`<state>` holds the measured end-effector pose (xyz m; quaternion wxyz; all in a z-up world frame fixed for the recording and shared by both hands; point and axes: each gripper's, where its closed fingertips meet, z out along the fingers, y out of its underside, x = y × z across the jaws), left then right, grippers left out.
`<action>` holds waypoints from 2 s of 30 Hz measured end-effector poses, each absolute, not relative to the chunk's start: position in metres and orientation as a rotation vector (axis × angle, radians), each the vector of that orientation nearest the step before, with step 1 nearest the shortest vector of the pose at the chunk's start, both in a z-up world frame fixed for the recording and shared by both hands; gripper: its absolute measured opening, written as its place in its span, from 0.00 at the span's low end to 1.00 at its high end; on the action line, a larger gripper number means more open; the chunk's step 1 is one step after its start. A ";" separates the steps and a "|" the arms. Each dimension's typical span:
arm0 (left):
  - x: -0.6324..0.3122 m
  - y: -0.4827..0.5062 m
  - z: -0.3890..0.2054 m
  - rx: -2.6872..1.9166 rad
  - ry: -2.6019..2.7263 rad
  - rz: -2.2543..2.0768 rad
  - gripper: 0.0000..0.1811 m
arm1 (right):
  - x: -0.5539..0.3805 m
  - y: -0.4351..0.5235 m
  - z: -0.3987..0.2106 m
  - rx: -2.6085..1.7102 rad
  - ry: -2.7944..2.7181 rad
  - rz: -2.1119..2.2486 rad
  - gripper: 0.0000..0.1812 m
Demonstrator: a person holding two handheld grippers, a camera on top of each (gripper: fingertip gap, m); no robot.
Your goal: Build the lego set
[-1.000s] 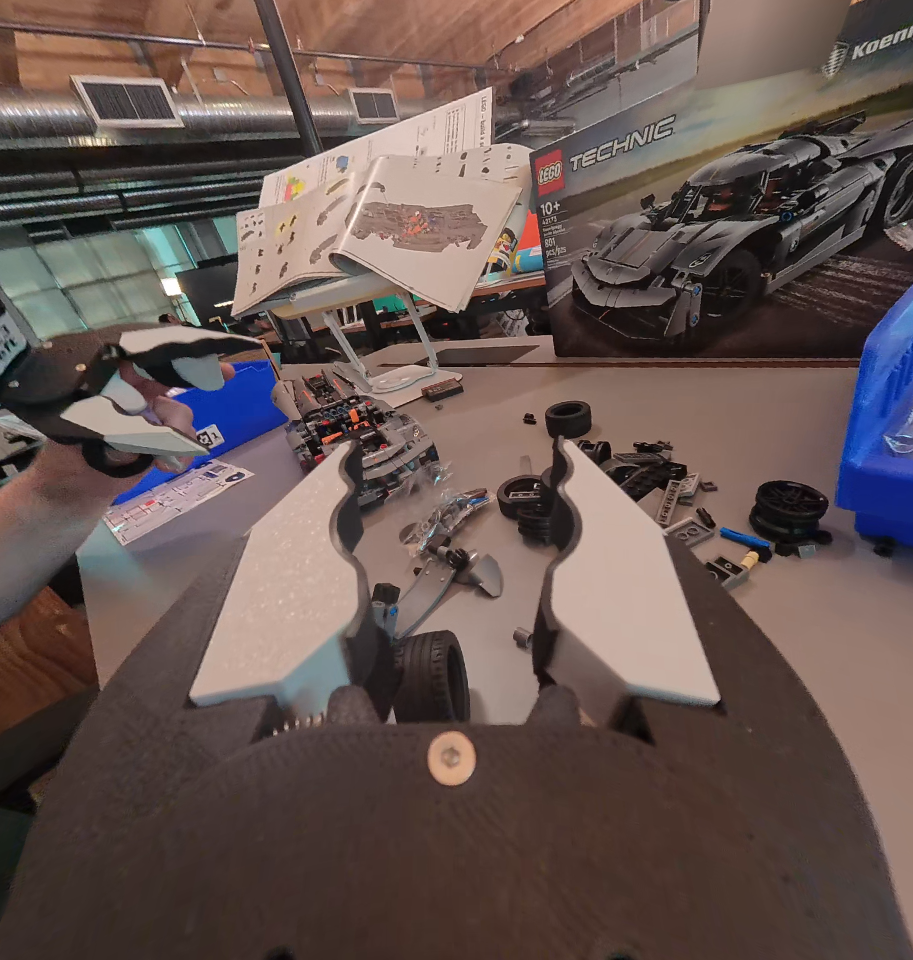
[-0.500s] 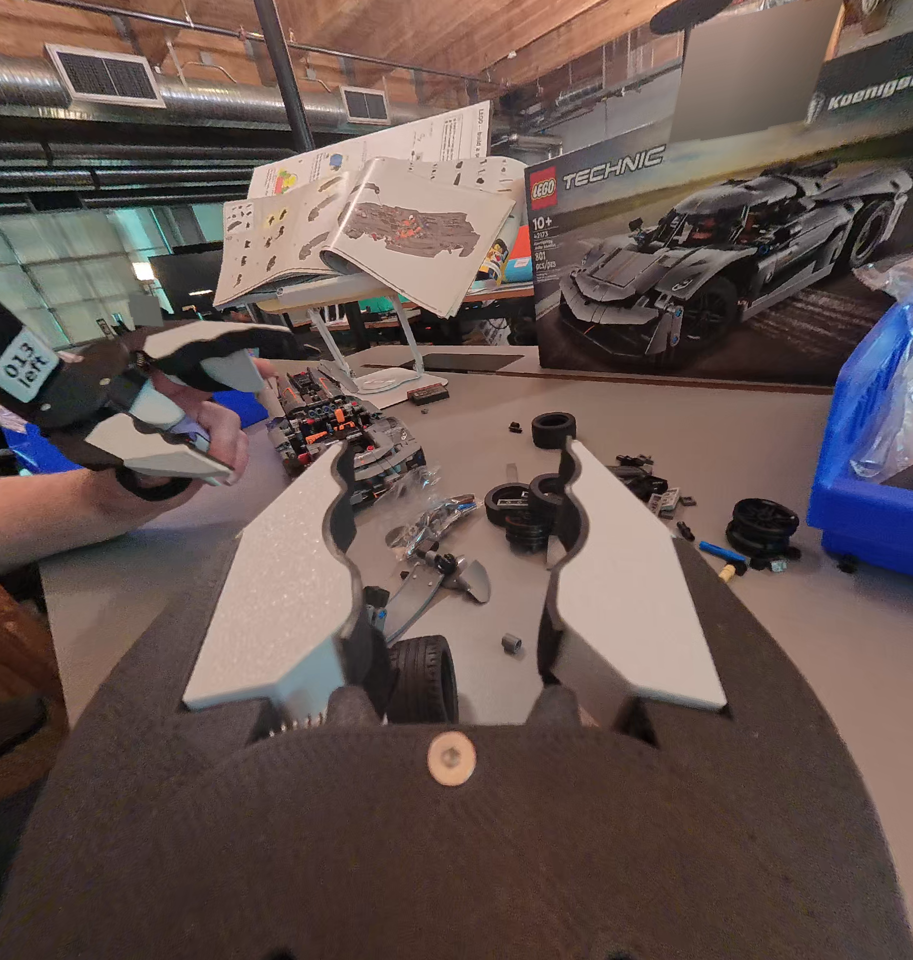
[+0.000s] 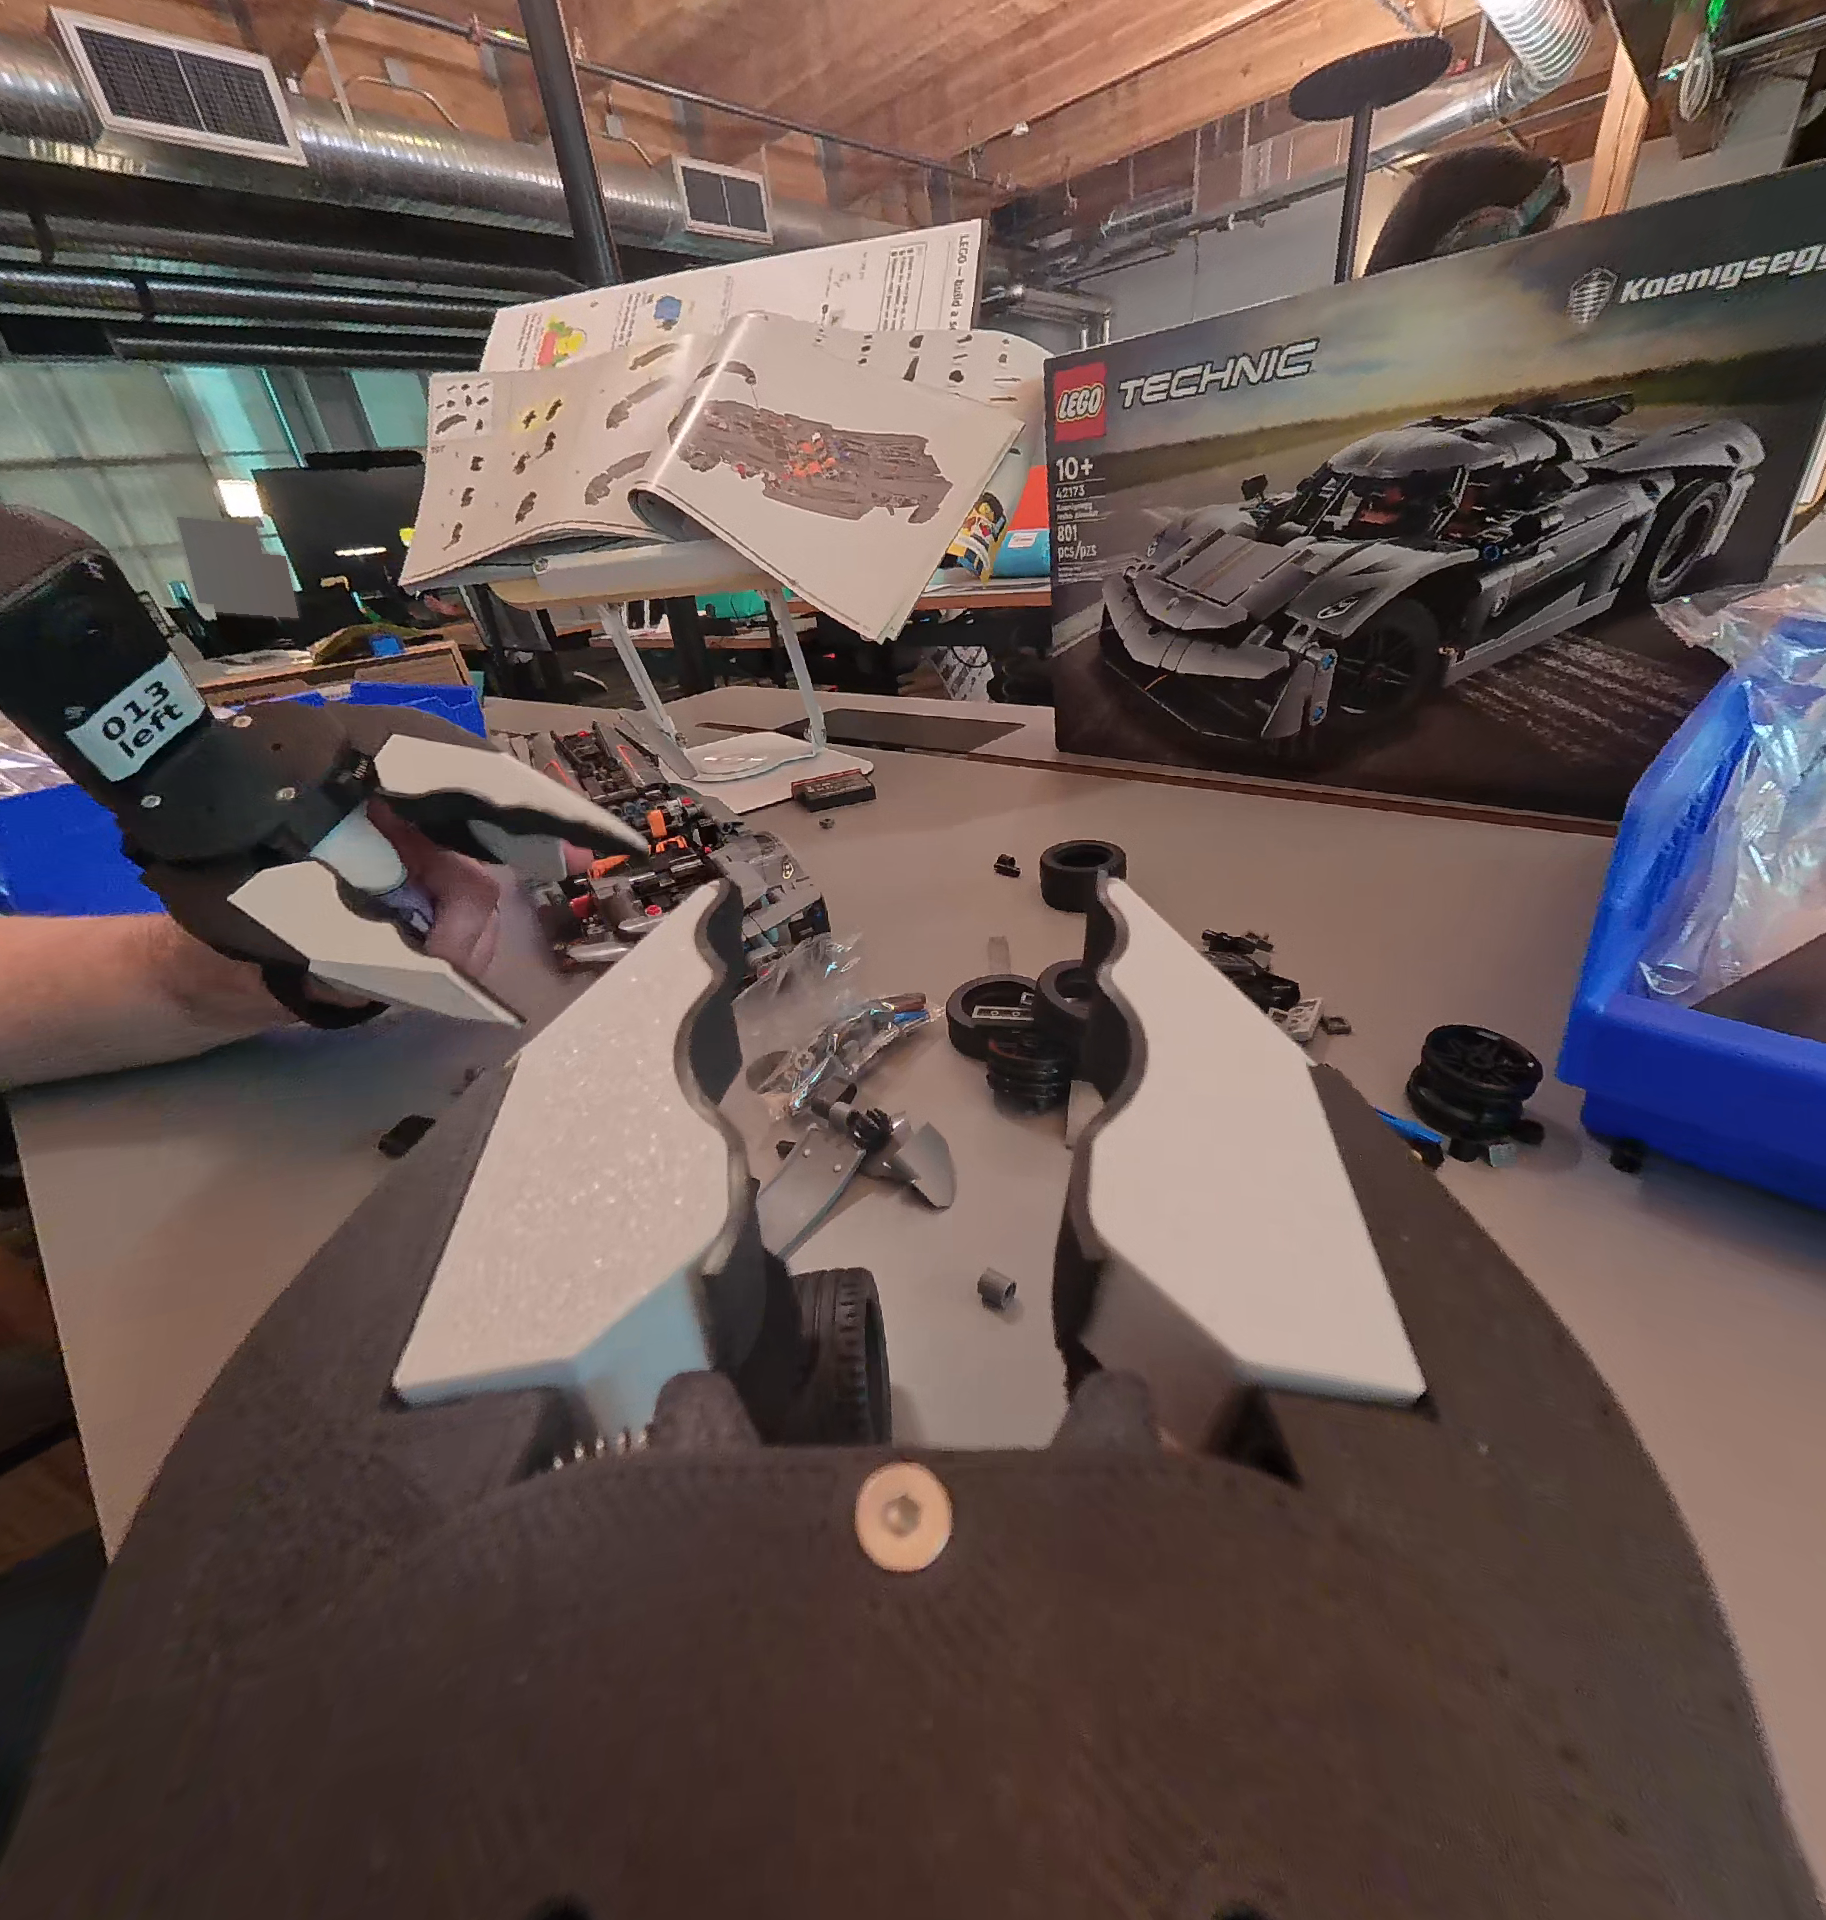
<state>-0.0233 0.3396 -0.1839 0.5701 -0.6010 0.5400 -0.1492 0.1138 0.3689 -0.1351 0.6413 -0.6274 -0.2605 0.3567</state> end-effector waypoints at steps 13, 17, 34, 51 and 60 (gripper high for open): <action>-0.002 0.320 -0.239 -1.584 1.533 -0.361 0.31 | 0.104 0.358 -0.156 -1.537 -0.741 0.754 0.27; -0.004 0.323 -0.250 -1.655 1.552 -0.340 0.31 | 0.105 0.345 -0.180 -1.677 -0.857 0.669 0.26; 0.001 0.315 -0.253 -1.632 1.604 -0.300 0.23 | 0.106 0.305 -0.241 -1.884 -1.195 0.364 0.17; 0.001 0.317 -0.255 -1.658 1.580 -0.314 0.20 | 0.098 0.311 -0.237 -1.917 -1.105 0.430 0.32; 0.000 0.317 -0.254 -1.642 1.569 -0.301 0.17 | 0.093 0.305 -0.241 -1.916 -1.130 0.434 0.25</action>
